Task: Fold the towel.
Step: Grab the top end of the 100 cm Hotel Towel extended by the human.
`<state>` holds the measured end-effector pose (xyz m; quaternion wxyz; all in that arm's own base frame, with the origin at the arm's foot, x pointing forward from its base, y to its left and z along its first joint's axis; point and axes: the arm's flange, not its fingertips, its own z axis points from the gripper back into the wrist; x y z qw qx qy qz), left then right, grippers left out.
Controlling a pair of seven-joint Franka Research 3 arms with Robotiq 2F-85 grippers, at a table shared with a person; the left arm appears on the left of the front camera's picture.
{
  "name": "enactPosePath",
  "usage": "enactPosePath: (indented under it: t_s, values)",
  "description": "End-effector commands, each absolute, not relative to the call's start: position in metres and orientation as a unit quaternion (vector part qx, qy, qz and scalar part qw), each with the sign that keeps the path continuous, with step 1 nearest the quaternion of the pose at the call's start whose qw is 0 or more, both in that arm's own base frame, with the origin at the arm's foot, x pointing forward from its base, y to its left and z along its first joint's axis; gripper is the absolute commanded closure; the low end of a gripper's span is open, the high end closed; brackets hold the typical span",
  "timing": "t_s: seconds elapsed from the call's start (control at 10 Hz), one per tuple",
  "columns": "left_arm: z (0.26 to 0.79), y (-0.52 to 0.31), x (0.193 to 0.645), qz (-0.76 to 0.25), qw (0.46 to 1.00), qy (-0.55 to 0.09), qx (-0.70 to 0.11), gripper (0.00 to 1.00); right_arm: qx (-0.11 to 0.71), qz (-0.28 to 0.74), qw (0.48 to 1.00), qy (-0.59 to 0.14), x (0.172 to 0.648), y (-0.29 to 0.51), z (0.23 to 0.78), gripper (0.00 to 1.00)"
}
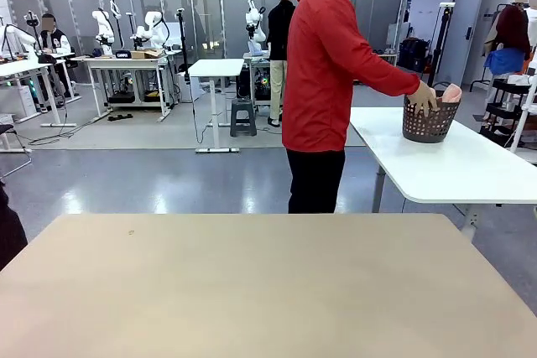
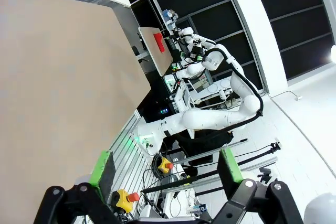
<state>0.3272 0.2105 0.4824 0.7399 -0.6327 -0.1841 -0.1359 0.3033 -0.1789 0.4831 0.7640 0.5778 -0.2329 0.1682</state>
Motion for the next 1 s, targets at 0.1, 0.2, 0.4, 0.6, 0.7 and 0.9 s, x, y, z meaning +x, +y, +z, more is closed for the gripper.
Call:
enactPosePath:
  t_s: [0.1, 0.2, 0.4, 0.6, 0.7, 0.9]
  values:
    - [0.4814, 0.2114, 0.3264, -0.141, 0.732, -0.187, -0.639, 0.0, 0.578, 0.177, 0.76, -0.239, 0.3043, -0.18, 0.4834, 0.0]
    - [0.4814, 0.2114, 0.3264, -0.141, 0.732, -0.187, -0.639, 0.0, 0.578, 0.177, 0.76, -0.239, 0.3043, -0.18, 0.4834, 0.0]
    - [0.4814, 0.2114, 0.3264, -0.141, 0.732, -0.187, -0.639, 0.0, 0.578, 0.177, 0.76, -0.239, 0.3043, -0.18, 0.4834, 0.0]
    - [0.4814, 0.2114, 0.3264, -0.141, 0.732, -0.187, -0.639, 0.0, 0.578, 0.177, 0.76, -0.239, 0.3043, -0.18, 0.4834, 0.0]
    - [0.4814, 0.2114, 0.3264, -0.141, 0.732, -0.187, -0.639, 0.0, 0.578, 0.177, 0.76, -0.239, 0.3043, -0.18, 0.4834, 0.0]
    - [0.4814, 0.2114, 0.3264, -0.141, 0.732, -0.187, -0.639, 0.0, 0.578, 0.177, 0.76, -0.239, 0.3043, -0.18, 0.4834, 0.0]
